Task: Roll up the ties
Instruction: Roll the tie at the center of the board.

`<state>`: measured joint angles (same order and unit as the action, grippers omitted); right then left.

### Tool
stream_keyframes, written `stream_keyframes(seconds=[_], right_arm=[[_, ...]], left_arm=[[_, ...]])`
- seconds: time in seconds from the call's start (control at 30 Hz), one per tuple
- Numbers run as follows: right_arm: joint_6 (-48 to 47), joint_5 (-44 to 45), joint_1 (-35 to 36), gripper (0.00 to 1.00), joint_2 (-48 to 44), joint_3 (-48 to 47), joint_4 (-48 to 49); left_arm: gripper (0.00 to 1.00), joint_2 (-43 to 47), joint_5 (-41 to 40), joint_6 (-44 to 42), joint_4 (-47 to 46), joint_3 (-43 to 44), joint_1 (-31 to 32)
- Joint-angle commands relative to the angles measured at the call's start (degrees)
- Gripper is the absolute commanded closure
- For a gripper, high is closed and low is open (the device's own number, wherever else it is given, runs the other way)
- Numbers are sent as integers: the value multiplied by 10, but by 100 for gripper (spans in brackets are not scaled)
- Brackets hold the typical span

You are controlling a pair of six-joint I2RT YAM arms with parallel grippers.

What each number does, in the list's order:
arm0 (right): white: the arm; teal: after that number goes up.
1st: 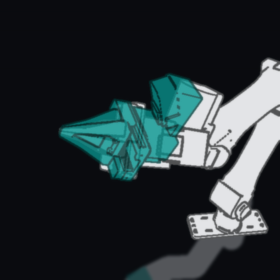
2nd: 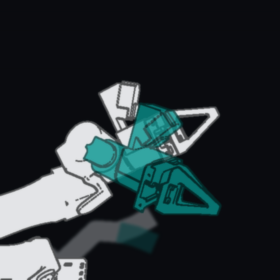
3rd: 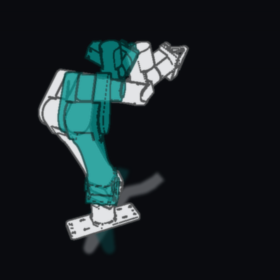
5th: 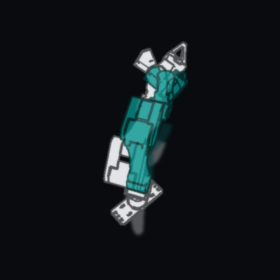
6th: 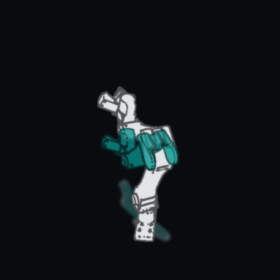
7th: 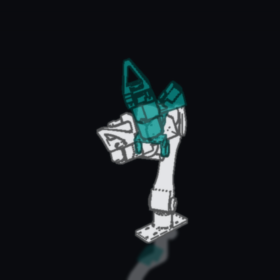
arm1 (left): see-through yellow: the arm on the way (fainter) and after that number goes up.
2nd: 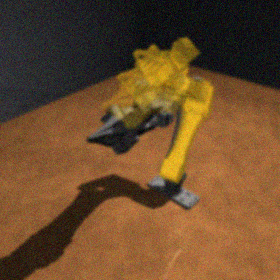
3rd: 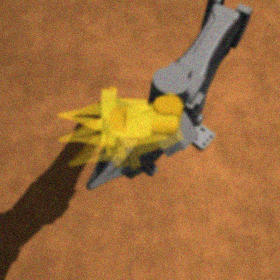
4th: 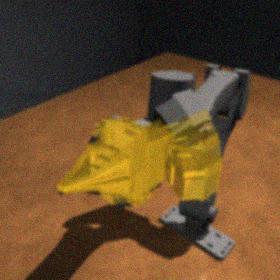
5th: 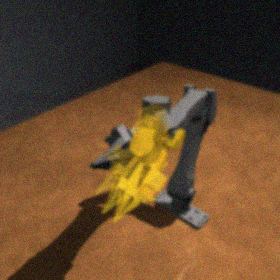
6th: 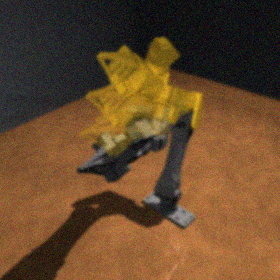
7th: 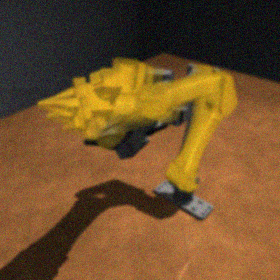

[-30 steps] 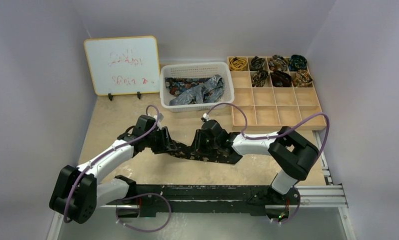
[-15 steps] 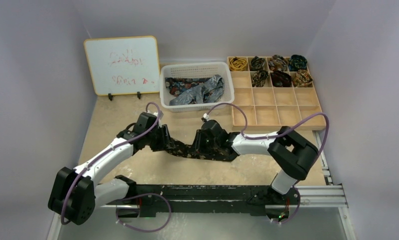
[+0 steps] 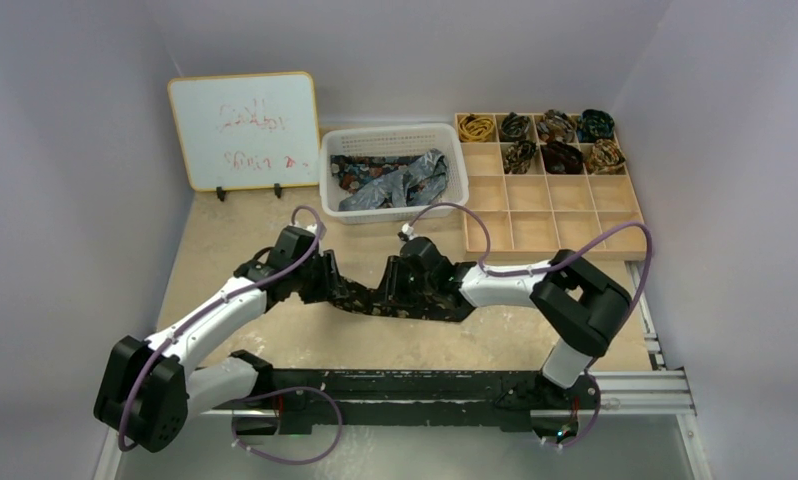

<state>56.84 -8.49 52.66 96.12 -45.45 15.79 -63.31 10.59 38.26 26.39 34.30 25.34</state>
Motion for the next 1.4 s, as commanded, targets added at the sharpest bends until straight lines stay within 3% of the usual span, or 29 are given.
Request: stream_keyframes(seconds=[0.0,0.63,0.97,1.37], right_arm=[[-14,-12,-4,66,14,-33,-1],[-16,-28,-8,65,62,-47,15],[-15,-9,-8,66,54,-61,-16],[49,160,-29,51,-122,21,-81]], left_arm=[[60,13,-12,-8,-3,12,6],[60,17,-39,-6,18,23,20],[60,-10,-134,8,62,81,85],[61,-78,-284,44,129,152,192]])
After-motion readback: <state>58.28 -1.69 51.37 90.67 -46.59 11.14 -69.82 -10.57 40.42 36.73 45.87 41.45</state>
